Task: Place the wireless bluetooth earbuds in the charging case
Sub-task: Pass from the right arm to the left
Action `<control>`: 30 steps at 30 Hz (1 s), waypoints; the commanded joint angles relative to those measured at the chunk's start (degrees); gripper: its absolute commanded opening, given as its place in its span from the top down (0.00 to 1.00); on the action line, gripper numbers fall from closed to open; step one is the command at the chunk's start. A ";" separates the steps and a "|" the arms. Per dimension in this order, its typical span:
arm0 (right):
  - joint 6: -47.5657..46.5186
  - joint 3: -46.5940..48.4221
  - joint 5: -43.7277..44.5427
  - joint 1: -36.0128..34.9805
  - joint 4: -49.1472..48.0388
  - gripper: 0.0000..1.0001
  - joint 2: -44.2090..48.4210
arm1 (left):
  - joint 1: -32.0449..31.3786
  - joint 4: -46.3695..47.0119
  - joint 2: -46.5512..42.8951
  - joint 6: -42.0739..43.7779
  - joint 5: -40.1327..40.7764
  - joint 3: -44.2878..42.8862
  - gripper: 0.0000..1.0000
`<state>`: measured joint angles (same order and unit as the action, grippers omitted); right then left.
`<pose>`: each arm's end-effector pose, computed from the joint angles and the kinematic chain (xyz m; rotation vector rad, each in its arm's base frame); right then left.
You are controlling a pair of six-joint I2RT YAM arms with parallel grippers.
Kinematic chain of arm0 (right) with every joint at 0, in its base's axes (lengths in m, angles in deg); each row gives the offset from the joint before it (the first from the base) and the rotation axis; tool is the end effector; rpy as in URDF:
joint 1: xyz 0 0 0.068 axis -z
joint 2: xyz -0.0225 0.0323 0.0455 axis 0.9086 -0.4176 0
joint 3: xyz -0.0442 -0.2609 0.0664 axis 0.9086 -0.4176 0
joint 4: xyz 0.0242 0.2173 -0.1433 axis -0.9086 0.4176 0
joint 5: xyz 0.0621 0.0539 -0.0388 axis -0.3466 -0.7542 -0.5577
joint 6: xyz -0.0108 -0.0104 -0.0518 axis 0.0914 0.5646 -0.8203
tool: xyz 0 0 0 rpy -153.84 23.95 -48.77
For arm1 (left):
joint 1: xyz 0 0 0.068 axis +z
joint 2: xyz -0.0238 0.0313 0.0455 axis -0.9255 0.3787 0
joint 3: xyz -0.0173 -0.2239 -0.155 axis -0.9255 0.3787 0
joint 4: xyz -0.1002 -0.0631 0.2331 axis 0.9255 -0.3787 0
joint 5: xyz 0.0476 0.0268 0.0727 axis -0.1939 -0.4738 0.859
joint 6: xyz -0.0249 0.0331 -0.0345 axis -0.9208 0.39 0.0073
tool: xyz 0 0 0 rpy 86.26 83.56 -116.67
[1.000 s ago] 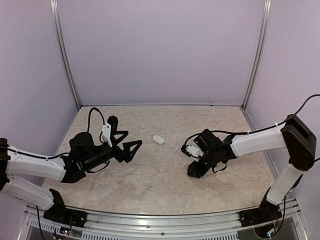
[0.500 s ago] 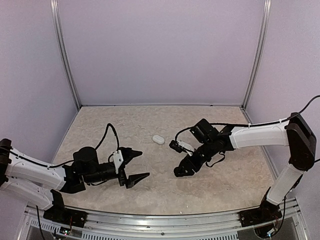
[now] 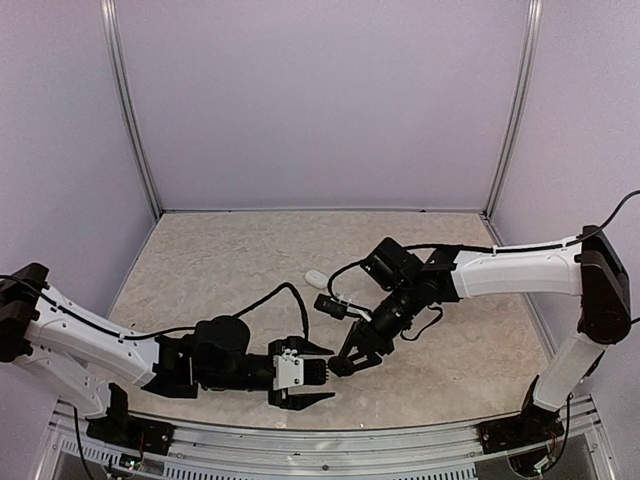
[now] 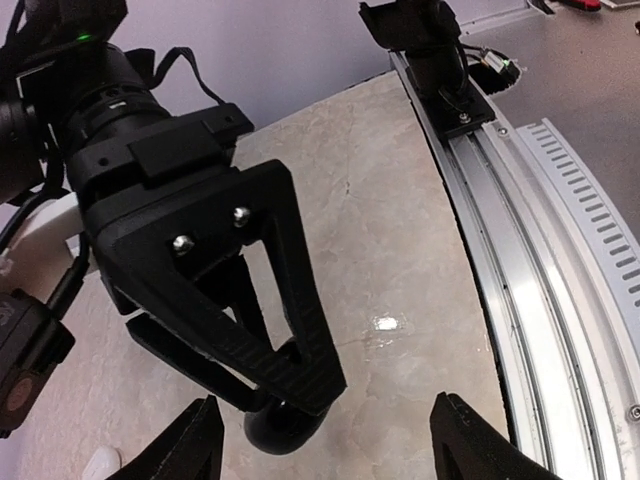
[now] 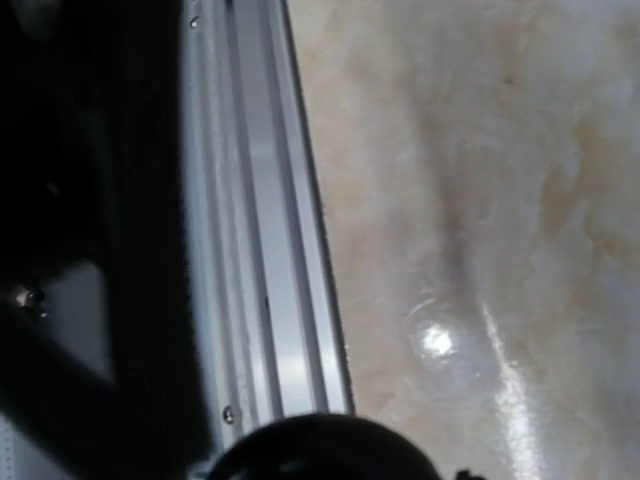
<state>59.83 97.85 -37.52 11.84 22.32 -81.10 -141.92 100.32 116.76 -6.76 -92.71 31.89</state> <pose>0.1774 0.2828 0.2121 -1.4642 2.3636 1.3710 0.0758 -0.2756 0.1923 1.5437 1.1378 -0.5779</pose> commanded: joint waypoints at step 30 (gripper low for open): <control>-4.66 7.48 2.90 1.64 1.72 0.29 6.54 | -1.22 1.69 -1.99 0.72 4.73 -0.78 0.91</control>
<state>57.36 102.90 -39.01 10.44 27.59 -81.97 -144.91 96.01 118.82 -0.97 -86.09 29.44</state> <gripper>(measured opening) 0.702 0.203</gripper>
